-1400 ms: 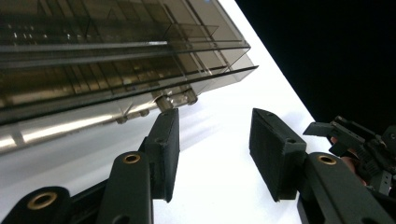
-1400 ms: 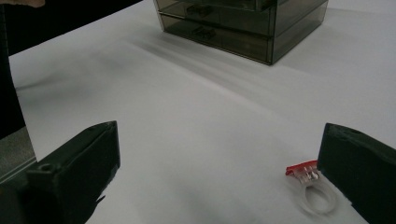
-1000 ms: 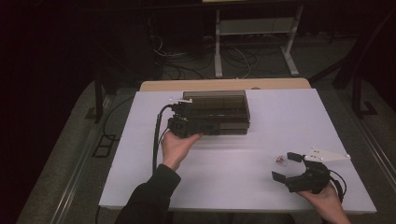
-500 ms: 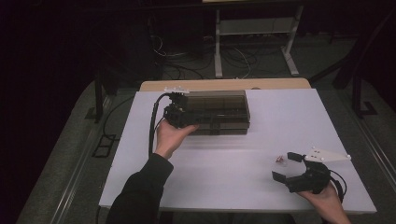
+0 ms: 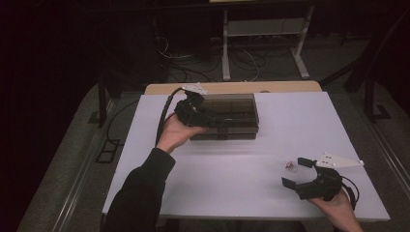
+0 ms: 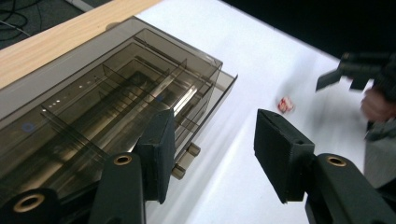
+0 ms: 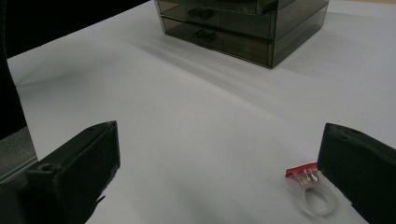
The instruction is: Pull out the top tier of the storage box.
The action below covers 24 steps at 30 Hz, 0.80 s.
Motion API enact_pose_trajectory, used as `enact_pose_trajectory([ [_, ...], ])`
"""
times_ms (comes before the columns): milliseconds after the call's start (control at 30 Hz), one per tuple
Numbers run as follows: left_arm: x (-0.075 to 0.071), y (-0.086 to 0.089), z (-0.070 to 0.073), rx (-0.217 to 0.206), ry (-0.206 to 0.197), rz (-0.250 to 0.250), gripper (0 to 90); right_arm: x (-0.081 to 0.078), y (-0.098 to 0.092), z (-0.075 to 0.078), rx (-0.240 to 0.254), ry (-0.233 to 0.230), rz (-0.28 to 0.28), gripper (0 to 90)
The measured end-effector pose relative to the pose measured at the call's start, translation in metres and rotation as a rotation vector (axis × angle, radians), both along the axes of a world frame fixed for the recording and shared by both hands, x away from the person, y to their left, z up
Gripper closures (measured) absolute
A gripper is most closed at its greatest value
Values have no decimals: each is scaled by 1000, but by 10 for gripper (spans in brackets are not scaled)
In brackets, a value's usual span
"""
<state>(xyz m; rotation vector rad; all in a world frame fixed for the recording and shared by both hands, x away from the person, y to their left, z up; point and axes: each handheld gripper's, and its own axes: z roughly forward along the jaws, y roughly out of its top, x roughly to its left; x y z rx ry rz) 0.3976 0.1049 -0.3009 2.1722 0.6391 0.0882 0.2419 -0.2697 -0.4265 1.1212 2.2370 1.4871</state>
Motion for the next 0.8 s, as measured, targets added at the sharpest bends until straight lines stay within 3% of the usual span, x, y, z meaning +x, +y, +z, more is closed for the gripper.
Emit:
enact_pose_trajectory([
  [100, 0, -6, 0, 50, -34, -37, 475, 0, 0, 0, -2, 0, 3, 0],
  [233, 2, -13, 2, 86, -52, -90, 474, 0, 0, 0, -2, 1, 4, 0],
  [567, 7, -23, 9, 133, -86, -169, 464, 0, -1, 0, 2, 0, 2, 0],
  [800, 11, -30, 2, 160, -89, -216, 445, 0, -1, 0, 0, 0, 0, 0],
])
